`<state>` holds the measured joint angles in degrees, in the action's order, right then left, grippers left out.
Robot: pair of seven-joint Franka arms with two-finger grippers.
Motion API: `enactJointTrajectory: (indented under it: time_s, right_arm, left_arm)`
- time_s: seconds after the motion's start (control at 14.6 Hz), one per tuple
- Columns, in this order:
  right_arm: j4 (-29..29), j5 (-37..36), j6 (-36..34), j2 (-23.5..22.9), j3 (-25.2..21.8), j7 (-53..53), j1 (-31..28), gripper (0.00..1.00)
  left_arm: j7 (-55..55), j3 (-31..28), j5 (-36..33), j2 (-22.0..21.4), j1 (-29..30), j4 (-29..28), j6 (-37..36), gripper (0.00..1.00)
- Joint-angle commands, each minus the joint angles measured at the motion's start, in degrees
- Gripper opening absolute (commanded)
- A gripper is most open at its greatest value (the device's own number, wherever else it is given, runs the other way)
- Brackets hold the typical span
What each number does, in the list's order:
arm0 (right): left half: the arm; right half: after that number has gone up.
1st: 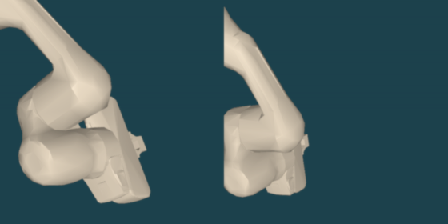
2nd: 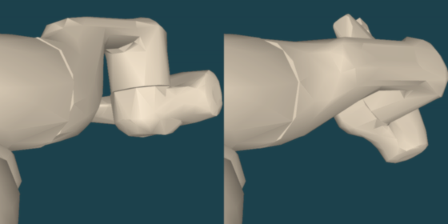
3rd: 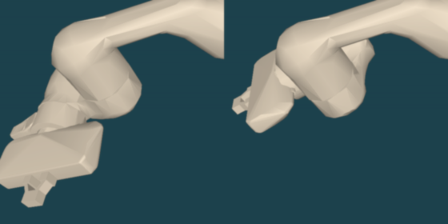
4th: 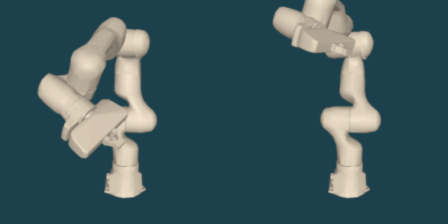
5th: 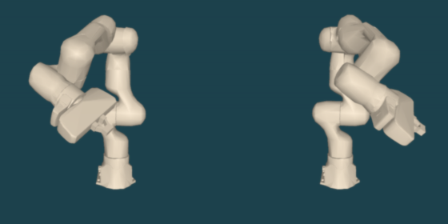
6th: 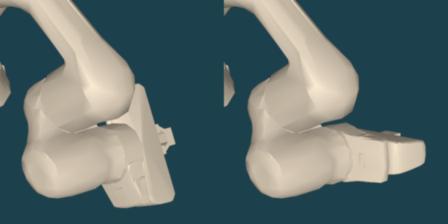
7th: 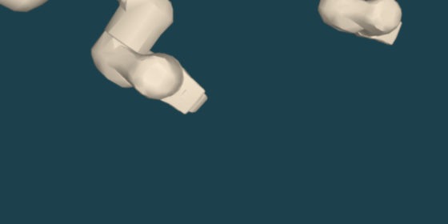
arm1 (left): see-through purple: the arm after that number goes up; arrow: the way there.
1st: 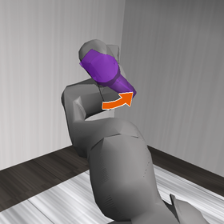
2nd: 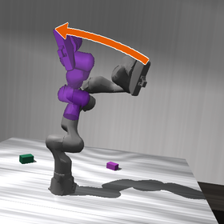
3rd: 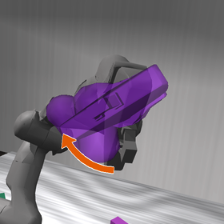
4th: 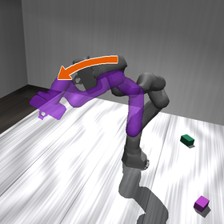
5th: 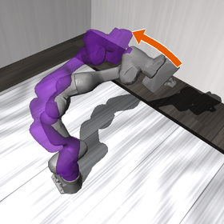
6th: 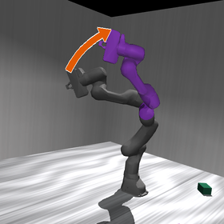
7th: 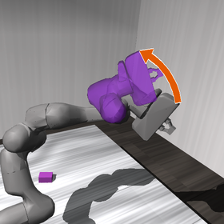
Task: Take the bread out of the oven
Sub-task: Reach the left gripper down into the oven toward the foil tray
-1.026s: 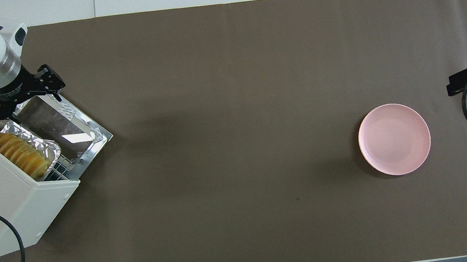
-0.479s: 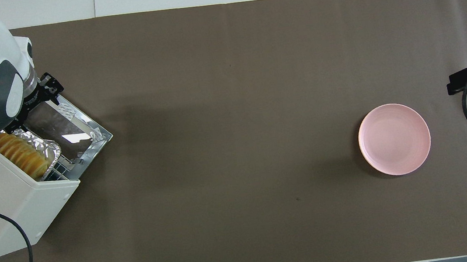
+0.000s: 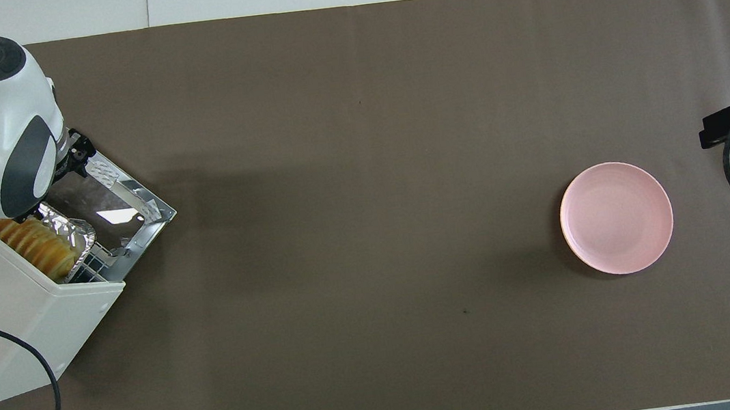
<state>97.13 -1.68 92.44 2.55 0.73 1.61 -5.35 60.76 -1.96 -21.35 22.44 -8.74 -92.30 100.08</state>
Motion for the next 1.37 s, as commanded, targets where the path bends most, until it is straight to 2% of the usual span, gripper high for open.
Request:
enactJointTrajectory:
  time_s: [0.0, 0.82, 0.89, 1.16, 1.23, 1.3]
  right_arm:
    - [1.83, -0.16, 0.99, 1.40, 0.50, 0.85, -0.89, 1.00]
    - [1.74, -0.08, 2.83, 1.32, 0.50, 0.76, -0.89, 1.00]
    - [1.74, -0.08, 2.92, 1.31, 0.50, 0.76, -0.89, 1.00]
    - [1.74, -0.08, 2.83, 1.31, 0.50, 0.76, -0.89, 1.00]
    - [1.74, -0.08, 2.83, 1.31, 0.50, 0.76, -0.98, 1.00]
    - [1.74, -0.08, 2.83, 1.31, 0.50, 0.76, -0.98, 1.00]
  left_arm:
    - [1.73, -0.32, -1.50, -1.09, -0.05, -3.49, 3.27, 1.00]
    - [5.51, -0.32, -1.50, -1.61, 2.15, -7.19, 7.15, 0.98]
    - [5.51, -0.32, -1.50, -1.61, 2.15, -7.19, 7.67, 0.92]
    - [5.25, -0.23, -1.50, -1.61, 2.24, -7.28, 8.11, 0.43]
    - [5.16, -0.23, -1.50, -1.61, 2.24, -7.28, 8.11, 0.26]
    - [5.07, -0.23, -1.50, -1.61, 2.32, -7.19, 8.20, 0.00]
